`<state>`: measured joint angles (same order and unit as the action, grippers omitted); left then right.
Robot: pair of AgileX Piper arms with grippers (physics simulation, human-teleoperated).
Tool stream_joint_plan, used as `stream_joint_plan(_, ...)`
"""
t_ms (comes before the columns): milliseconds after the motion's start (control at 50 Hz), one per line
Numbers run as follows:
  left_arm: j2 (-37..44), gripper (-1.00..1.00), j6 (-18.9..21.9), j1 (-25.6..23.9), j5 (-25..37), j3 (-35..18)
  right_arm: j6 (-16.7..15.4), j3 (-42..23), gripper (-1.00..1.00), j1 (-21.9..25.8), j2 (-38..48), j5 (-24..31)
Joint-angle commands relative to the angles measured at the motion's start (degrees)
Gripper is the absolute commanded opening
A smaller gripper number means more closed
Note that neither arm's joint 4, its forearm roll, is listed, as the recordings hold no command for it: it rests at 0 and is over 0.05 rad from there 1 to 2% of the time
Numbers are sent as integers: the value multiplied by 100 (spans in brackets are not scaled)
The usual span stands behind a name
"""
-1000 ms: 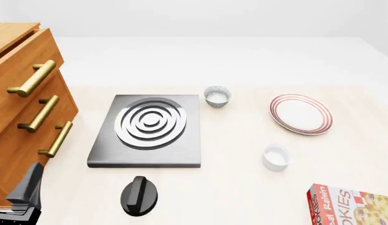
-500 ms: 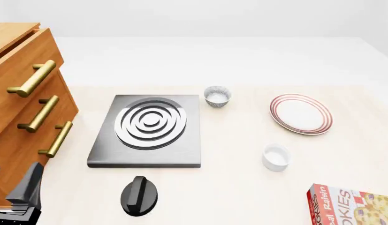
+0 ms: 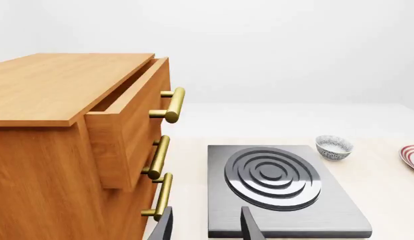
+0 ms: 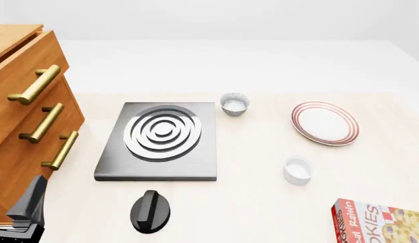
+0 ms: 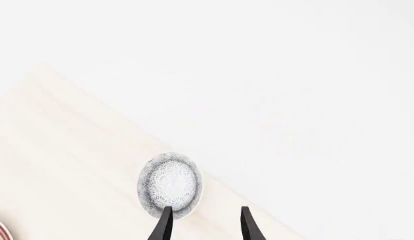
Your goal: Pick the akita bowl next to the cookies box and place it on the plate.
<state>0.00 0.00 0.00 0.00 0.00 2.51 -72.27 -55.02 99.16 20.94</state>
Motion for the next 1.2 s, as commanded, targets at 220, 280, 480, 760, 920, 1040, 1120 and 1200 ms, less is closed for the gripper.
stream_joint_plan(220,0,100,0,0,0,0,171,-249,100,76,468,-46)
stream_joint_plan(280,0,100,0,0,0,0,165,-299,100,82,572,-60)
stream_joint_plan(480,0,100,0,0,0,0,209,-393,100,138,840,-157)
stream_joint_plan(760,0,100,0,0,0,0,119,-661,100,41,1325,-246)
stream_joint_plan(920,0,100,0,0,0,0,81,-680,100,27,1679,-438)
stream_joint_plan(1040,0,100,0,0,0,0,67,-660,100,43,1781,-506)
stream_joint_plan(1120,0,100,0,0,0,0,42,-638,100,61,1845,-545)
stream_joint_plan(1200,0,100,0,0,0,0,17,-615,100,70,1899,-591)
